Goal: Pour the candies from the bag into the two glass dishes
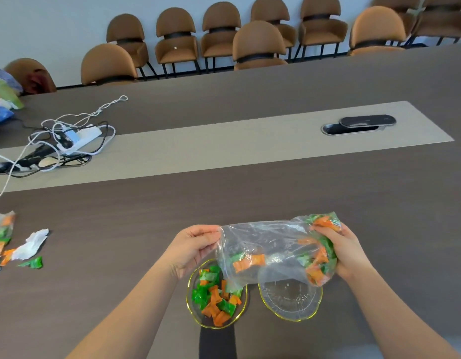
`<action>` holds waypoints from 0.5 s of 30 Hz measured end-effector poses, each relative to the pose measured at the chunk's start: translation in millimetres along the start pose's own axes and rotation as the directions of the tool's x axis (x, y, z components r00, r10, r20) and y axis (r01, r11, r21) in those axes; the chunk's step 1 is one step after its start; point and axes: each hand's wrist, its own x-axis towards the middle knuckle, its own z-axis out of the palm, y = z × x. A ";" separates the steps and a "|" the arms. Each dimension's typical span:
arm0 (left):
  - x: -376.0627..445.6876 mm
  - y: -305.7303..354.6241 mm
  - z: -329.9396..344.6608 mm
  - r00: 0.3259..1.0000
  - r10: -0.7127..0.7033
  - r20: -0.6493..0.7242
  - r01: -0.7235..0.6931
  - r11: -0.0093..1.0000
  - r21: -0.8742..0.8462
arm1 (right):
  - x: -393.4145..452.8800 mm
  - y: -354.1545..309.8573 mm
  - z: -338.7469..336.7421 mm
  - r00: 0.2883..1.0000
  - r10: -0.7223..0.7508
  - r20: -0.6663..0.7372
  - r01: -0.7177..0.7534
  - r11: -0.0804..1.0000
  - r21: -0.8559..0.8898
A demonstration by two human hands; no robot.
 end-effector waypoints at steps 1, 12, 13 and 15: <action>2.0 -1.0 6.8 1.000 -0.005 0.009 0.005 1.000 0.005 | 1.0 -5.6 -6.1 1.000 -0.014 -0.009 0.014 1.000 -0.006; 24.6 -41.6 64.4 0.993 -0.111 0.030 0.097 0.950 0.297 | -2.2 -42.0 -65.9 0.989 -0.131 -0.063 0.117 0.976 -0.184; 25.7 -45.1 67.7 0.993 -0.115 0.027 0.097 0.926 0.365 | -2.5 -42.4 -67.4 0.989 -0.133 -0.064 0.117 0.971 -0.209; 27.6 -49.6 74.2 0.992 -0.121 0.029 0.095 0.884 0.458 | -2.9 -41.9 -67.8 0.988 -0.142 -0.054 0.123 0.957 -0.263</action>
